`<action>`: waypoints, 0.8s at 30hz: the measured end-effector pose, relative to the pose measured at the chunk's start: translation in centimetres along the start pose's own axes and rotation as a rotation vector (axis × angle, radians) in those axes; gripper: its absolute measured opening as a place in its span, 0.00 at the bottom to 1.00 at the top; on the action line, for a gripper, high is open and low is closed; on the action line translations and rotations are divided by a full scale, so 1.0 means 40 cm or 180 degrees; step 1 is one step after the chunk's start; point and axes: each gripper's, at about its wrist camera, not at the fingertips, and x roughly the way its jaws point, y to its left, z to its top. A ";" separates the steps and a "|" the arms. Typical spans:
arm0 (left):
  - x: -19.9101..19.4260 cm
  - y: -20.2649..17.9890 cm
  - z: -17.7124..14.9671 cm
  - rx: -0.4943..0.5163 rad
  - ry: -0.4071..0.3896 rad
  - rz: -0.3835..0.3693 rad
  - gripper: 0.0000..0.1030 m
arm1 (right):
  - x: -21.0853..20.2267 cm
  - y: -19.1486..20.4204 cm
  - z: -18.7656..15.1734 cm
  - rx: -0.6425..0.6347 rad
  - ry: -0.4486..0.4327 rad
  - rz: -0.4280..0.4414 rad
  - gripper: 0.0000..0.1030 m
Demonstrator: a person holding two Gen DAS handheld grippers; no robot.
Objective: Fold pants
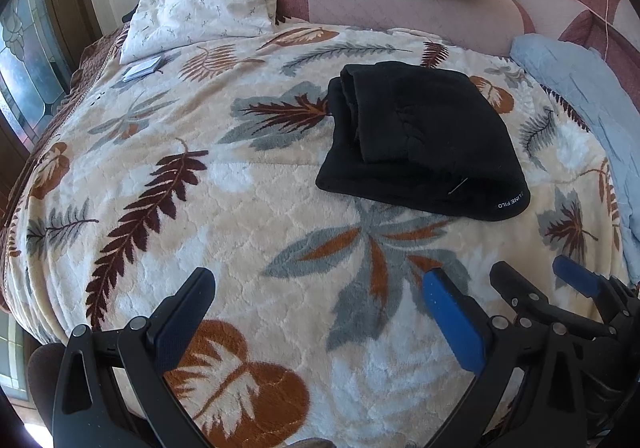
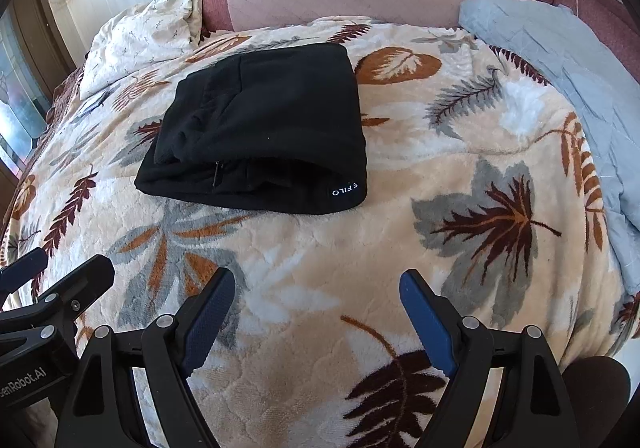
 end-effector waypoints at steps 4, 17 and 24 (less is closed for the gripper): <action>0.001 0.000 -0.001 -0.0002 0.0009 -0.0001 1.00 | 0.001 0.000 0.000 0.0006 0.0004 0.0004 0.86; 0.010 0.005 -0.003 -0.0035 0.0039 -0.0058 1.00 | 0.008 -0.002 -0.004 -0.0015 -0.0002 -0.0044 0.86; 0.016 0.014 -0.002 -0.0106 0.0079 -0.0072 1.00 | 0.002 0.003 0.005 -0.0079 -0.0038 -0.0082 0.86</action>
